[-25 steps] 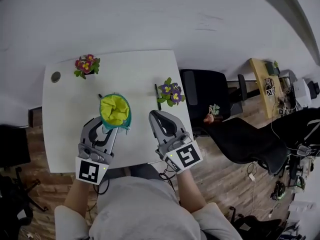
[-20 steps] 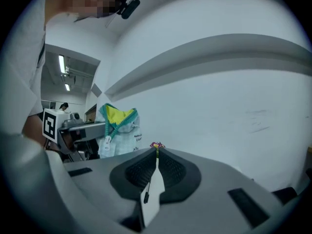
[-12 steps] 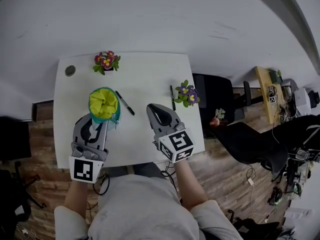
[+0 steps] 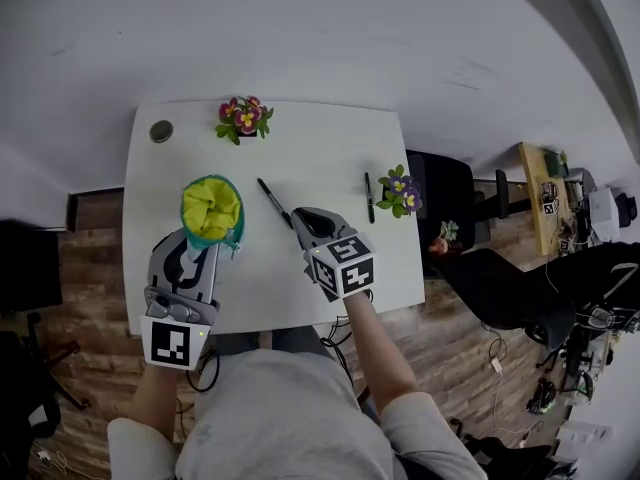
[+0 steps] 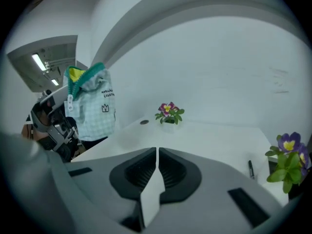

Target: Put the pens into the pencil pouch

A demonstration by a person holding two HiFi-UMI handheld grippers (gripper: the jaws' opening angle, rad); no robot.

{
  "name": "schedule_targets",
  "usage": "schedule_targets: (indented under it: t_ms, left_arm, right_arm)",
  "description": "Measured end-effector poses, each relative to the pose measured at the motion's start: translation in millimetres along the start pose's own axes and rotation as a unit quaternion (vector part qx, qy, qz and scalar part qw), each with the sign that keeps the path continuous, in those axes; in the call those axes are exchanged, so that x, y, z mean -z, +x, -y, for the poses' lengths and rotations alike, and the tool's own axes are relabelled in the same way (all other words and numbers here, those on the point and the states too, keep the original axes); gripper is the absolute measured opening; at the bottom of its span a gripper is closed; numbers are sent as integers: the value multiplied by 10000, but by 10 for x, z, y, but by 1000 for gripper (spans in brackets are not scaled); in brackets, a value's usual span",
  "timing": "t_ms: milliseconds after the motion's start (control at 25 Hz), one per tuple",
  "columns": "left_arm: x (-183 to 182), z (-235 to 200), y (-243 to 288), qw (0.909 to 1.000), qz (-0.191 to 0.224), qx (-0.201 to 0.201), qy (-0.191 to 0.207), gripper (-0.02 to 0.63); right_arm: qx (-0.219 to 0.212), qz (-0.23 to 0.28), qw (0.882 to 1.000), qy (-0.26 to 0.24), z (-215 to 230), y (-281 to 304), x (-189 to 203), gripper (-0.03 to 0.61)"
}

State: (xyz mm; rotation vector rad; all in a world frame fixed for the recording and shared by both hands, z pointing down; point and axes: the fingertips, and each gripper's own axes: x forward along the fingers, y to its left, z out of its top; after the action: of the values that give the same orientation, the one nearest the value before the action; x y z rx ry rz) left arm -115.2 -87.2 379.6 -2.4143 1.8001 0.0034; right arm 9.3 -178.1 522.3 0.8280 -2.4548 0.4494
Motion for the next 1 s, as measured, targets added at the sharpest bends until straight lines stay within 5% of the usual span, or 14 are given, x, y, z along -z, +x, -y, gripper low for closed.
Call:
schedule_targets:
  t_ms: [360,440,1000]
  left_arm:
    - [179,-230,-138,9999,-125,106,-23,75]
    - [216,-268,-157,9998,-164,110,-48,75]
    - [353,-462,-174,9995,-266,98,-118,75]
  right_arm:
    - [-220,-1375,9903,12,66,760,287,40]
    - [-215,-1615,9866,-16,101,882,334,97]
    - [-111,-2687,9617,-531,229,1468,563,109]
